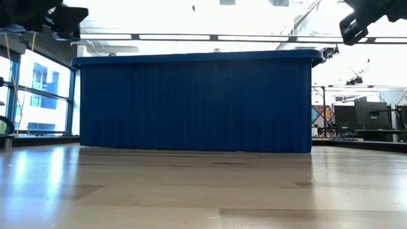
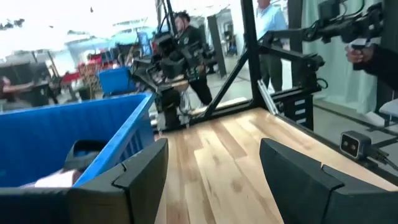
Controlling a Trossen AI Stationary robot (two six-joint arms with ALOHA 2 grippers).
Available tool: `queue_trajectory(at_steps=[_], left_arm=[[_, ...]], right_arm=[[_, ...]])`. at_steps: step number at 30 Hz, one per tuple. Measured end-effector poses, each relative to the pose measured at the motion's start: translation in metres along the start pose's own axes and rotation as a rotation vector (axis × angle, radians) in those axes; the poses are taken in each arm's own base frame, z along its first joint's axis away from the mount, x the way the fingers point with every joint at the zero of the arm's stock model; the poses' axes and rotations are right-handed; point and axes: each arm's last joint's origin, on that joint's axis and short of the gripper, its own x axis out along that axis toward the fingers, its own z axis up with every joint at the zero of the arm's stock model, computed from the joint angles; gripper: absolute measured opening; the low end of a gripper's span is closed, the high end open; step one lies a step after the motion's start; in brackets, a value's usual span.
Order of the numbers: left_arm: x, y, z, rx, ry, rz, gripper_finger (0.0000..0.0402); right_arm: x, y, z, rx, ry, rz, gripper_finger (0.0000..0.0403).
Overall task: Pick and place slides into bin
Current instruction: Return to Home Position
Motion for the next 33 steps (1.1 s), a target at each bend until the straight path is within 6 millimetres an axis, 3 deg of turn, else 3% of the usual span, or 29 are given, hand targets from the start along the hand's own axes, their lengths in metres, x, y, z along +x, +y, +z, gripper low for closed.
queue_trajectory(at_steps=[9, 26, 28, 33], left_arm=[[0.006, -0.002, -0.016, -0.018, 0.027, 0.013, 0.0244], [0.006, -0.003, -0.016, -0.035, 0.028, 0.014, 0.0244], [0.006, -0.003, -0.016, -0.035, 0.028, 0.014, 0.0244], [0.006, -0.002, -0.016, -0.034, 0.027, 0.022, 0.0244]], right_arm=[[-0.007, 0.0, 0.008, -0.07, -0.074, 0.009, 0.0142], [-0.036, -0.007, 0.012, -0.044, -0.123, -0.01, 0.0142], [-0.037, -0.008, 0.009, -0.038, -0.138, -0.008, 0.0142], [-0.03, -0.012, -0.02, -0.091, -0.212, 0.043, 0.0142]])
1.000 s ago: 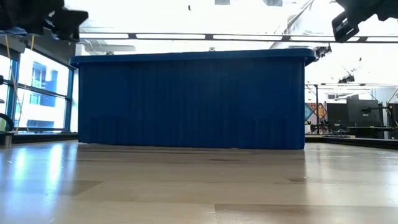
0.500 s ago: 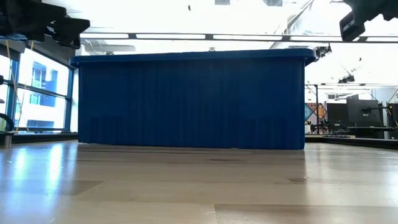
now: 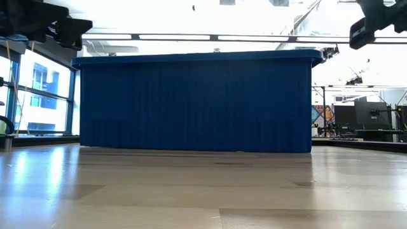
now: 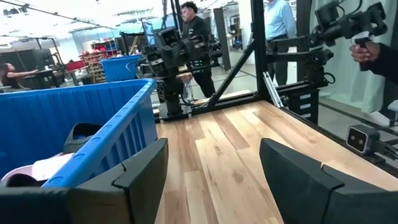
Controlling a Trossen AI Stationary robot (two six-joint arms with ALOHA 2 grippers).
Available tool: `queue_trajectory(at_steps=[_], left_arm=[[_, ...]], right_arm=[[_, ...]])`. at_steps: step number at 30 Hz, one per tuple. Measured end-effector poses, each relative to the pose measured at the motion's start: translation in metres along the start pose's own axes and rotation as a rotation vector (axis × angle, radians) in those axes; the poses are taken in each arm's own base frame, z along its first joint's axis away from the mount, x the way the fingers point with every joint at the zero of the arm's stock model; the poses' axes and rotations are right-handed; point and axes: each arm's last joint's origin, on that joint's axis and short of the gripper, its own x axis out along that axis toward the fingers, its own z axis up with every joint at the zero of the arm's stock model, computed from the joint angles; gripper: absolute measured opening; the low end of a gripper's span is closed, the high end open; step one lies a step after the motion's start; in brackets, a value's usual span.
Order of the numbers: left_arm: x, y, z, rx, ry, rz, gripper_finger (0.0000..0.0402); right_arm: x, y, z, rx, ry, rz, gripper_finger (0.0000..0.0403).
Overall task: Pick and place slides into bin
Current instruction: Return to Home Position
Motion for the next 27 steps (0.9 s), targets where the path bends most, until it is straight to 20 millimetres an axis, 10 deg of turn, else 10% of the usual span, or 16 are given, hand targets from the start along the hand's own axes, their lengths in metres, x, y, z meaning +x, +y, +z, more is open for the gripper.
queue_trajectory(at_steps=[27], left_arm=[[0.009, -0.003, -0.031, -0.003, 0.081, 0.05, 0.0244]], right_arm=[[-0.002, -0.009, -0.023, 0.014, 0.132, -0.231, 0.0142]])
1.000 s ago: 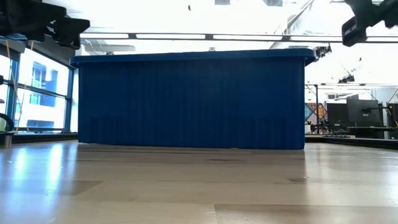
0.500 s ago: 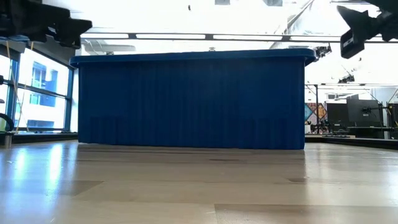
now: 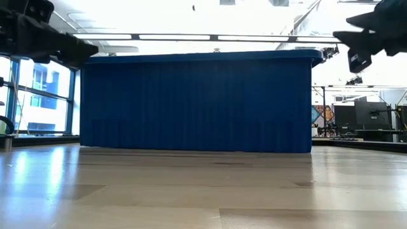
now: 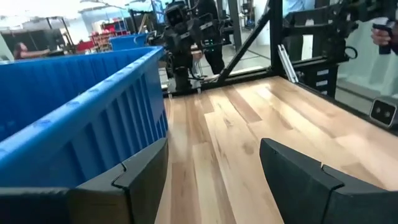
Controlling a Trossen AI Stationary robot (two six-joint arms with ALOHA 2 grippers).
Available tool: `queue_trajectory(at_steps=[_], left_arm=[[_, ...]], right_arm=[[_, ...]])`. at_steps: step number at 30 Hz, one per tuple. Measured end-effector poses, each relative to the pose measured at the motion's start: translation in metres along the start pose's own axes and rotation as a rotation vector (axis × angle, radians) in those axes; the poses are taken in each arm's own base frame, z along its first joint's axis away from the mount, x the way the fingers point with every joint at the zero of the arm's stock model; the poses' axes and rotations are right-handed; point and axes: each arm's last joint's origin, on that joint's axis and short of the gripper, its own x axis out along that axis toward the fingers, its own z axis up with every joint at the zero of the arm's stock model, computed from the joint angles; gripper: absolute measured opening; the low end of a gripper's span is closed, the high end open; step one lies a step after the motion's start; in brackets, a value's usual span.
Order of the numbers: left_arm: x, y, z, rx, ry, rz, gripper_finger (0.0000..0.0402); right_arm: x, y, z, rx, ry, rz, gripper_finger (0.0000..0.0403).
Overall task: Pick and place slides into bin
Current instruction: Return to Home Position
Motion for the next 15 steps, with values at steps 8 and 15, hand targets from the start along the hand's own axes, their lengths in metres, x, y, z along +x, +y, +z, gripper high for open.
queue_trajectory(at_steps=[8, 15], left_arm=[[0.0012, -0.0011, -0.0011, 0.03, 0.012, -0.033, 0.0244], [0.0011, -0.0017, -0.0013, 0.033, 0.011, -0.053, 0.0244]], right_arm=[[-0.0003, -0.0032, -0.0063, -0.027, 0.052, -0.083, 0.0142], [-0.0003, -0.0033, -0.0068, -0.029, 0.056, -0.082, 0.0142]])
